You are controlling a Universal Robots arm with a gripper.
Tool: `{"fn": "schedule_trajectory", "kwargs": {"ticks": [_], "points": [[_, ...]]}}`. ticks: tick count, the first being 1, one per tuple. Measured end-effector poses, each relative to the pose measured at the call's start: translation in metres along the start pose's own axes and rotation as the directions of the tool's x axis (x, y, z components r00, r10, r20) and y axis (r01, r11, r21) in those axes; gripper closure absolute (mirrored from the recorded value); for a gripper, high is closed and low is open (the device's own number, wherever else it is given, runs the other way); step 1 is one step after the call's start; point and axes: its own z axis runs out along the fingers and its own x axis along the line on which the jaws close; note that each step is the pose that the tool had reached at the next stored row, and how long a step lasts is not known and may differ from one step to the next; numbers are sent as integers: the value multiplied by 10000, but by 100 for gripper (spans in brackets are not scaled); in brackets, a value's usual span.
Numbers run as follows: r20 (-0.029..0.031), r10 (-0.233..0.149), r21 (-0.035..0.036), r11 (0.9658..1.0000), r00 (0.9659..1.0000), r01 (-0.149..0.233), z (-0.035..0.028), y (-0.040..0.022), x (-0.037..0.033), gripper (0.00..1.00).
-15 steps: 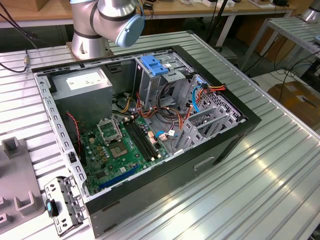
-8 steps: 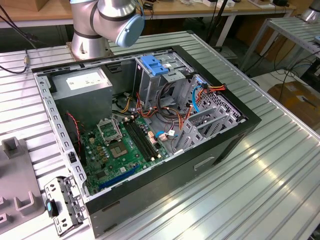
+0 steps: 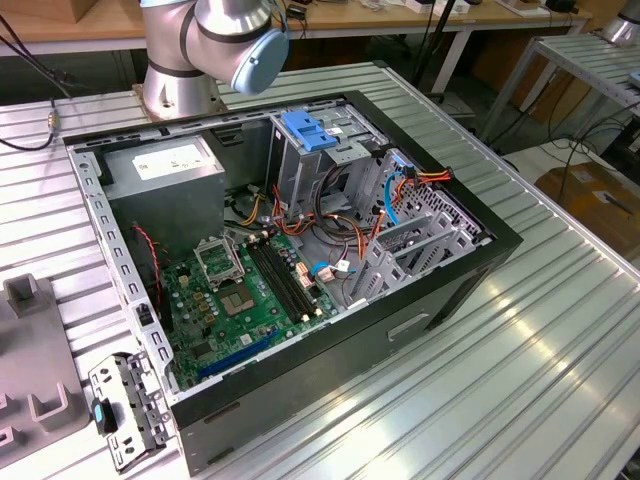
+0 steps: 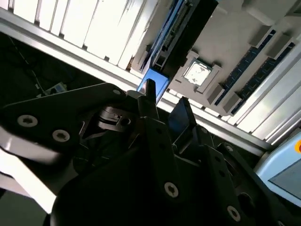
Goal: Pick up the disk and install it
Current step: 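Pick up the disk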
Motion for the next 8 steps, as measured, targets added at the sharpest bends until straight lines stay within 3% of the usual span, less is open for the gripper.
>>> {"fn": "schedule_trajectory", "kwargs": {"ticks": [2, 3, 4, 8], "points": [[4, -268, 9, 9996, 9996, 268, 23, 0, 0, 60], [5, -298, 14, 9996, 9996, 298, 50, 2, 0, 60], [5, -313, 16, 9995, 9995, 313, 66, 3, -1, 53], [6, -369, 27, 9993, 9993, 369, 137, 15, -6, 53]]}}
